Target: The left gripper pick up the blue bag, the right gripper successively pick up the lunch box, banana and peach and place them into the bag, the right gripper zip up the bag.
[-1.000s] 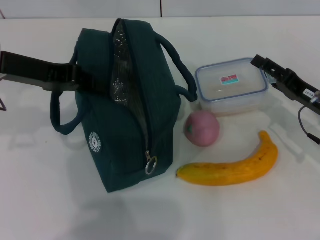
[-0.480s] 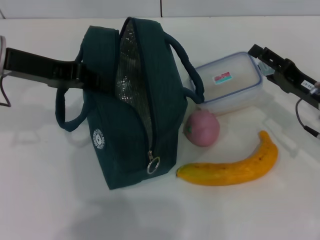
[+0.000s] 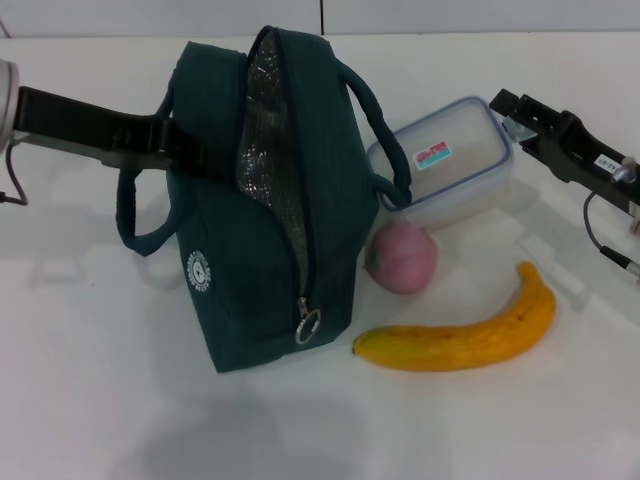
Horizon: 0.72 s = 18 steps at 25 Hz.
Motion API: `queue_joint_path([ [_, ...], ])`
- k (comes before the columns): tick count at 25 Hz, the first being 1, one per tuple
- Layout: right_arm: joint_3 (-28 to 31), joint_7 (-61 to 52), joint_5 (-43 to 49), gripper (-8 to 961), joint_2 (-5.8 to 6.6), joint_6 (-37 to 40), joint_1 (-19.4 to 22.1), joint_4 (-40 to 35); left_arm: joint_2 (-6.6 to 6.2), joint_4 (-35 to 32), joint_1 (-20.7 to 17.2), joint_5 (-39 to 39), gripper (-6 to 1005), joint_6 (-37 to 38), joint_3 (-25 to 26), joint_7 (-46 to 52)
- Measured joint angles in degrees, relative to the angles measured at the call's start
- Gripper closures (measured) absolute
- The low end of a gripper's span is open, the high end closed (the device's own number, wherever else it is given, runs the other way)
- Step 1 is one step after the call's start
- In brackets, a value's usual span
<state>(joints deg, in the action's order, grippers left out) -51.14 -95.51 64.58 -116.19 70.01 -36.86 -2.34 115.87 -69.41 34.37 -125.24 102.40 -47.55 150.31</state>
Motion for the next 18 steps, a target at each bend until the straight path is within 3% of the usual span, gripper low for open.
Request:
queue_joint_path([
  [1,0.0,-0.14,0.07,240,0.0,-0.2,-0.09,0.04,-0.04,0.02,0.03,0.0,965,0.01,-0.15,0.0],
  [10,-0.01,-0.53,0.14,595,0.0,-0.81,-1.23,1.36,-0.45,0.07,0.17,0.0,965,0.08,-1.92,-0.02],
  [18,-0.79,-0.45,0.2,686,0.0,0.25,-1.25,1.57,-0.52,0.07,0.17,0.0,965,0.1,-1.94,-0.5],
])
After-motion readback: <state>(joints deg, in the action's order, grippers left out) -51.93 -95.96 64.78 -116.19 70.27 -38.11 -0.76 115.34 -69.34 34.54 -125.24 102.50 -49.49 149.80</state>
